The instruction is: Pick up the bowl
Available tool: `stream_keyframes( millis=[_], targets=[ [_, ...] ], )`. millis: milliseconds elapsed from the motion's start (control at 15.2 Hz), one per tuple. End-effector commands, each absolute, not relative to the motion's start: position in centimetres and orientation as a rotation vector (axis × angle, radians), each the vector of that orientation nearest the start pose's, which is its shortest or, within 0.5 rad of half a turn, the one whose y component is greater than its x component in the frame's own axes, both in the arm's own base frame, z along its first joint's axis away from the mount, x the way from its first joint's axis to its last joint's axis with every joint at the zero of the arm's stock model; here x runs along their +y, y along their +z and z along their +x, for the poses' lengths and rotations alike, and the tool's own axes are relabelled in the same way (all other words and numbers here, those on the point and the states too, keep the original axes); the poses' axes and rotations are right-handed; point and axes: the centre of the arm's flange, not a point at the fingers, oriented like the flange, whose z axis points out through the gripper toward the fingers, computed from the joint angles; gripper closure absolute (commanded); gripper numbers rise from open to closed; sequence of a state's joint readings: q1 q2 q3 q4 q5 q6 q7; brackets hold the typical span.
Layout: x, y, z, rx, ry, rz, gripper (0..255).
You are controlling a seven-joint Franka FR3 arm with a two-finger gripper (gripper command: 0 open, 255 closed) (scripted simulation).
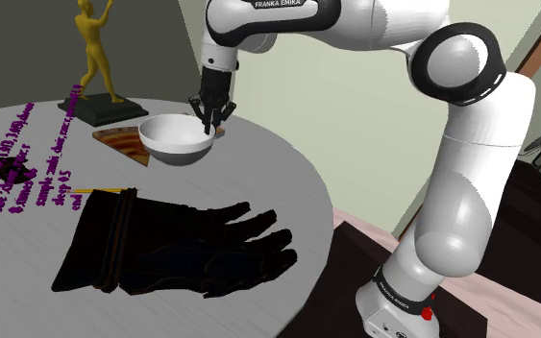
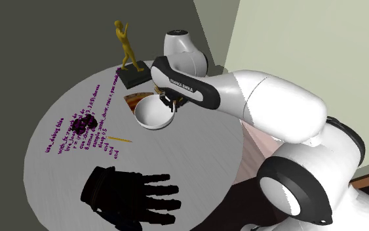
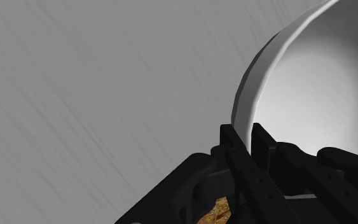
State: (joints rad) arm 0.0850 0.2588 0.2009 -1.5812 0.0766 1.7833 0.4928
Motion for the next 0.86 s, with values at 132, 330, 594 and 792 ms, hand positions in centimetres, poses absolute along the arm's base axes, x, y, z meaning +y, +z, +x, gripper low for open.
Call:
stream_keyframes(
  millis=[132, 330, 594, 792],
  targets=[
    [17.3, 50.8, 61.0, 0.349, 0.145, -3.021, 255],
    [17.3, 52.4, 61.0, 0.349, 0.145, -3.021, 255],
    [17.3, 54.5, 61.0, 0.349, 0.145, -3.021, 255],
    [17.3, 55.1, 61.0, 0.349, 0.145, -3.021, 255]
  ],
)
